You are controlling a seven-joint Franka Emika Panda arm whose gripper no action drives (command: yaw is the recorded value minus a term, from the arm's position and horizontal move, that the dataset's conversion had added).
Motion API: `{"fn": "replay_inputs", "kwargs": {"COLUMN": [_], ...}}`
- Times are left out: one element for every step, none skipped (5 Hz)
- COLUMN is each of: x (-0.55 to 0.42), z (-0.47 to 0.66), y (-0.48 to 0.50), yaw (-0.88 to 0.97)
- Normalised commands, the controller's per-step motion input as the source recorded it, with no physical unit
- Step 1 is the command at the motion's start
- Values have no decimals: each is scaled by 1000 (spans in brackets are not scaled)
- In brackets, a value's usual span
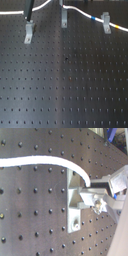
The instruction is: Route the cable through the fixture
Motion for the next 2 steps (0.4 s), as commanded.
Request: {"fn": "replay_inputs", "kwargs": {"x": [-178, 1], "z": [79, 51], "y": [110, 1], "yaw": [354, 0]}}
